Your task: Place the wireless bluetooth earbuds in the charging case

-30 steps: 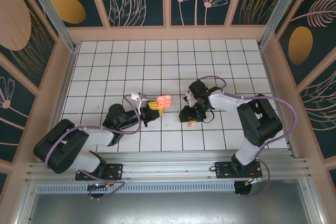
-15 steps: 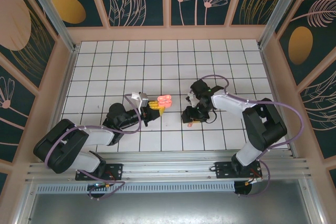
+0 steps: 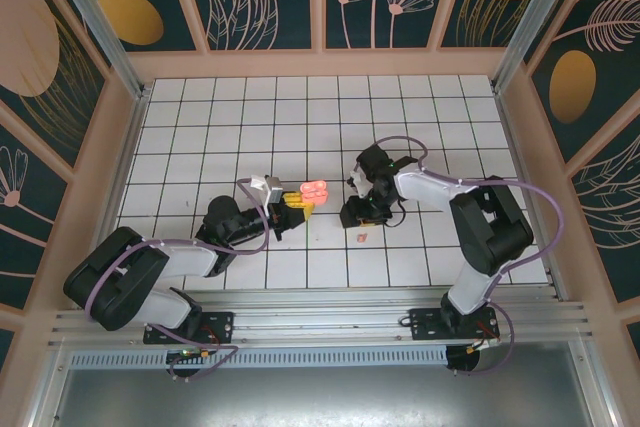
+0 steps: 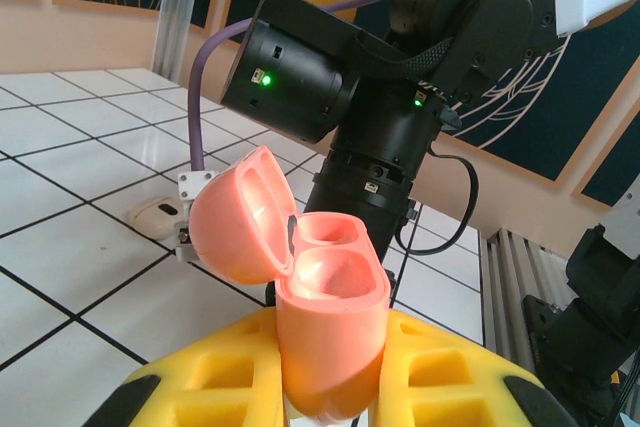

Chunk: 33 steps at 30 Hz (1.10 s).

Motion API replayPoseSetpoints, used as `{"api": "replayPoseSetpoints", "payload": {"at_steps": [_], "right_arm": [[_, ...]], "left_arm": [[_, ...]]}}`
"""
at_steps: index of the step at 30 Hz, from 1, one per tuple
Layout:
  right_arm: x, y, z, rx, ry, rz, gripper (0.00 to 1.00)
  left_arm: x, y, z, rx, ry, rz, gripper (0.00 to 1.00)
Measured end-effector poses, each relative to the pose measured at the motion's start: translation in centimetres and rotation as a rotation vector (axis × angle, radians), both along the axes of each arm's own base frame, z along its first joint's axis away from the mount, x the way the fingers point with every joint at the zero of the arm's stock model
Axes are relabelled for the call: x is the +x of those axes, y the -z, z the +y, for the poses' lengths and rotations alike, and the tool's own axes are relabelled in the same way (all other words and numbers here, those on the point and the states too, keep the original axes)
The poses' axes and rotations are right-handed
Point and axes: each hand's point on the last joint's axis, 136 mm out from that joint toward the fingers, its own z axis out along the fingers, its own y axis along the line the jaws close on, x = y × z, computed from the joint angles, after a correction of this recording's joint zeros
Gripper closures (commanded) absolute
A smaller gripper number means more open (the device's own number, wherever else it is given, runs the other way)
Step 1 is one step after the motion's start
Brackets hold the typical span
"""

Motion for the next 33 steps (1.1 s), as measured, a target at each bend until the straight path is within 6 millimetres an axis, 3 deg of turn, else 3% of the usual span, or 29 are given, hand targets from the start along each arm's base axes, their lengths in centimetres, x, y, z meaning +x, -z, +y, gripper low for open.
{"api": "replayPoseSetpoints", "payload": {"at_steps": [9, 19, 33], "right_arm": [[-1.2, 1.4, -1.1, -0.040, -0.011, 0.028, 0.48], [-1.6, 1.4, -1.3, -0.055, -0.017, 0.036, 0.52], [-5.0, 1.5, -2.4, -0.065, 0.014, 0.112, 0.53]], "left_arm": [[0.0, 0.4, 0.0, 0.011, 0.000, 0.012, 0.96], [0.2, -0.1, -0.2, 0.005, 0.000, 0.003, 0.96], [0.4, -0.4, -0.4, 0.001, 0.008, -0.003, 0.97]]}}
